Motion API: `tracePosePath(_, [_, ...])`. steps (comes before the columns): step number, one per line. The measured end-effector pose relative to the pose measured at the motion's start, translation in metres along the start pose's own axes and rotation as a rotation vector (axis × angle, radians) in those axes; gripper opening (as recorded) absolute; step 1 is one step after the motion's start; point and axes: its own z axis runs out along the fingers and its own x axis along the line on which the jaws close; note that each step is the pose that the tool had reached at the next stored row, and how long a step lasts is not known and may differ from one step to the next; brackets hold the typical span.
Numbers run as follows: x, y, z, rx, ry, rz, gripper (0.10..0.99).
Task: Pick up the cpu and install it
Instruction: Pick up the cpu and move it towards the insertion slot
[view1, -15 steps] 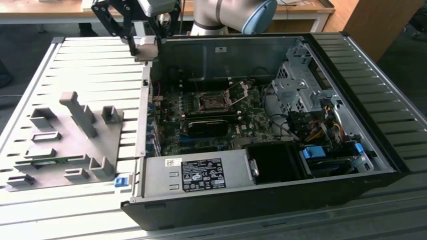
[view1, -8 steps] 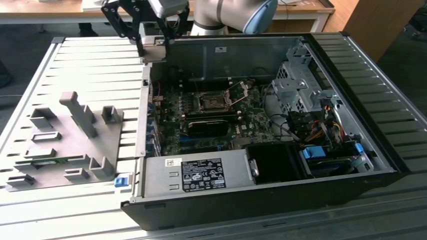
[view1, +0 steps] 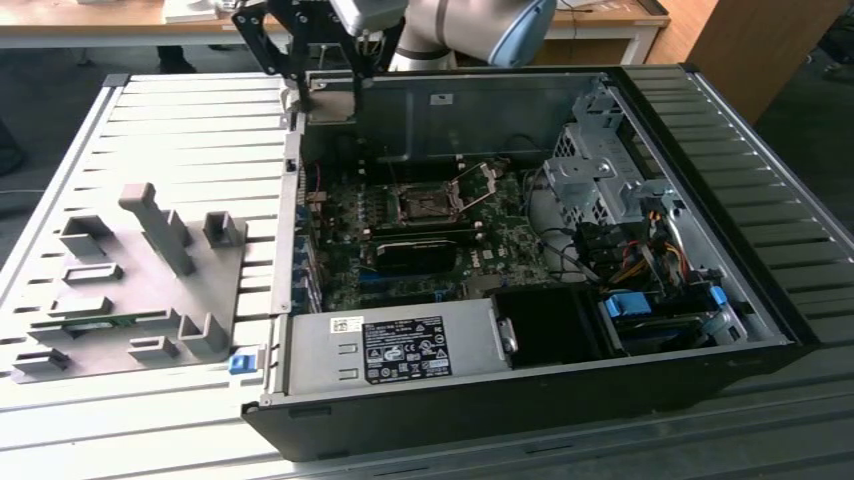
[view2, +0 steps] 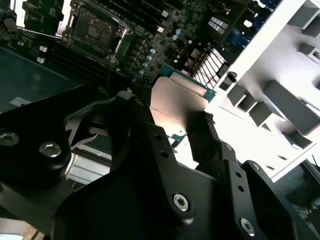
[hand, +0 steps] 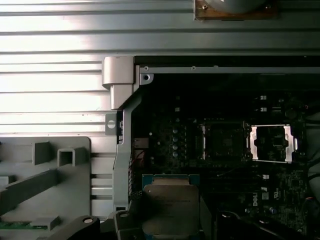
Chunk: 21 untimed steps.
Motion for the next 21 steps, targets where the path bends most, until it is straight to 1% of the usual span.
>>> tracePosePath(7, [-0.0179,0.0005,0.0003,0.0,-0.0001,0.0,0.541])
tracePosePath(15, [-0.0405,0.0021,0.0016,0.0,-0.0001,0.0,0.541])
tracePosePath(21, [-0.053,0.0036,0.0025,0.0,0.0,0.0,0.541])
